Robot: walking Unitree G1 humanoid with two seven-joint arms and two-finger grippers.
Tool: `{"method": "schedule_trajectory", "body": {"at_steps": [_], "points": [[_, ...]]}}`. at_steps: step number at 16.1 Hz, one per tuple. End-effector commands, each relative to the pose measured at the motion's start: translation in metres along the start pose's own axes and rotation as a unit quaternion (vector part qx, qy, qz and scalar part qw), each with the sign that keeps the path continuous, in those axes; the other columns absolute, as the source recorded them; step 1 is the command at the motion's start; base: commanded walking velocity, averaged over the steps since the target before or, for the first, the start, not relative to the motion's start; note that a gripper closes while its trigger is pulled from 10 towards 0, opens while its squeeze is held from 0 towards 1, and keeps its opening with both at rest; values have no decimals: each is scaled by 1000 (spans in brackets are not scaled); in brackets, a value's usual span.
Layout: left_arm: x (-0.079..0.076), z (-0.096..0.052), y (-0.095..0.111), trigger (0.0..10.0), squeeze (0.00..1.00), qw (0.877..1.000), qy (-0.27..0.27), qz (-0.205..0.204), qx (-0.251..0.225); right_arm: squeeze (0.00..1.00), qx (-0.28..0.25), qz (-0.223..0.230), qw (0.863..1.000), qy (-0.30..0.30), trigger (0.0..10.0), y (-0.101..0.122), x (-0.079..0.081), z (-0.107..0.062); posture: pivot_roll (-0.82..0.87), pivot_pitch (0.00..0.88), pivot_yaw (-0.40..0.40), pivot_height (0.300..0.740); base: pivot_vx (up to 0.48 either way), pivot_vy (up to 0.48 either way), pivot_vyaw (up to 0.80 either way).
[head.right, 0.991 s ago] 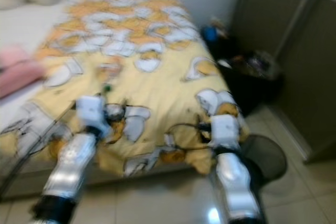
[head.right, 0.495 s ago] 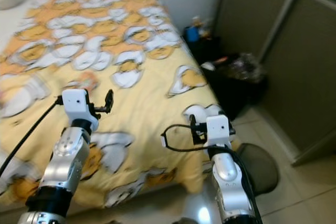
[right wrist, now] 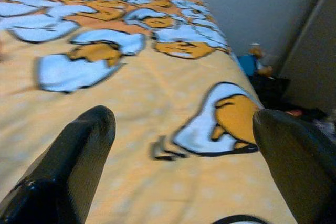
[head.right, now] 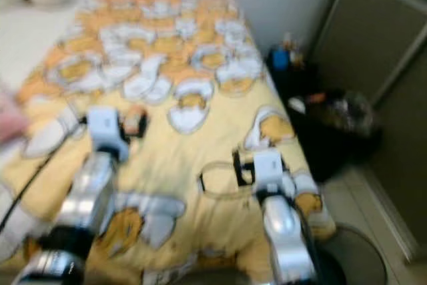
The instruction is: Clean up the room
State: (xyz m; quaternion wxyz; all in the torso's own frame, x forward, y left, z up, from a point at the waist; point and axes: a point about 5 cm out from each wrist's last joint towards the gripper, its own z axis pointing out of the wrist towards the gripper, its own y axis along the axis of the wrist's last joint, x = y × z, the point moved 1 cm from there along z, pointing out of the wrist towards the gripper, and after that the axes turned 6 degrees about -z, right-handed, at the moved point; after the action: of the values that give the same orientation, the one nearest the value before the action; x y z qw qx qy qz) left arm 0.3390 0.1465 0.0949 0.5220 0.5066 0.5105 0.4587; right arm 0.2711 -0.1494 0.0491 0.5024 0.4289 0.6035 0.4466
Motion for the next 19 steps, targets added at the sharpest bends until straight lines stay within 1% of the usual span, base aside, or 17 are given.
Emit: {"method": "schedule_trajectory", "body": {"at_steps": [1, 2, 3, 4, 5, 6, 7, 8, 9, 10, 12, 13, 15, 16, 17, 18, 19], "points": [[-16, 6, 6, 10000, 0, 1000, -23, 7, -8, 0, -1, -4, 1000, -16, 10000, -1, -11, -4, -7, 0, -11, 727, 480, 0, 0], [-14, 9, 5, 10000, 0, 1000, -20, 7, -2, 0, -1, -4, 1000, -18, 10000, -1, -12, -6, -17, 0, -10, 727, 480, 0, 0], [-11, 13, 1, 10000, 0, 1000, -15, 12, 19, 0, 1, -3, 1000, -19, 10000, -2, -13, -8, -22, 0, -8, 727, 480, 0, 0], [-5, 19, -11, 10000, 0, 996, -12, 2, 84, 0, 2, -5, 1000, -15, 10000, -3, -12, -14, -29, 0, -2, 727, 472, 0, 0], [15, 26, -8, 10000, 0, 995, 33, 16, 97, 0, -6, -7, 1000, -3, 10000, 0, -7, -22, -44, 0, 6, 727, 0, 0, 0], [20, 28, -4, 10000, 0, 994, 44, 20, 94, 0, -9, -8, 1000, 1, 10000, 1, -5, -26, -48, 0, 7, 727, 0, 0, 0], [21, 33, 9, 10000, 0, 997, 32, 36, 60, 0, -12, -14, 1000, 15, 10000, 2, 1, -35, -65, 0, 21, 727, 0, 0, 0], [20, 34, 13, 10000, 0, 998, 23, 42, 49, 0, -12, -16, 1000, 17, 10000, 1, 2, -37, -65, 0, 21, 727, 0, 0, 0], [19, 32, 14, 10000, 0, 999, 10, 30, 41, 0, -6, -12, 1000, 6, 10000, -2, 0, -37, -70, 0, 27, 727, 0, 469, 0], [20, 30, 14, 10000, 0, 999, 7, 25, 37, 0, -3, -8, 1000, -3, 10000, -3, -3, -34, -70, 0, 28, 727, 0, 469, 0], [21, 26, 5, 10000, 0, 999, -1, 6, 51, 0, -6, -9, 1000, -1, 10000, -1, -4, -31, -64, 0, 28, 727, 0, 469, 0], [19, 21, -6, 10000, 0, 998, -8, -3, 63, 0, -3, -11, 1000, 0, 10000, -1, -6, -29, -49, 0, 23, 727, 0, 480, 0], [18, 19, -10, 10000, 0, 998, -12, 10, 67, 0, -1, -10, 1000, 2, 10000, -1, -6, -29, -47, 0, 22, 727, 0, 480, 0], [17, 19, -10, 10000, 0, 998, -9, 34, 61, 0, -2, -11, 1000, 8, 10000, 0, -3, -27, -40, 0, 12, 727, 0, 0, 0], [15, 21, -8, 10000, 0, 997, -9, 47, 57, 0, -4, -11, 1000, 12, 10000, 1, -2, -25, -38, 0, 7, 727, 0, 0, 0], [15, 22, -8, 10000, 0, 997, -5, 59, 58, 0, -5, -11, 1000, 13, 10000, 2, -1, -24, -39, 0, 5, 727, 0, 0, 0], [11, 27, -6, 10000, 0, 994, -7, 84, 63, 0, -6, -11, 1000, 15, 10000, 2, 0, -24, -43, 0, 5, 727, 0, 0, 0]]}}
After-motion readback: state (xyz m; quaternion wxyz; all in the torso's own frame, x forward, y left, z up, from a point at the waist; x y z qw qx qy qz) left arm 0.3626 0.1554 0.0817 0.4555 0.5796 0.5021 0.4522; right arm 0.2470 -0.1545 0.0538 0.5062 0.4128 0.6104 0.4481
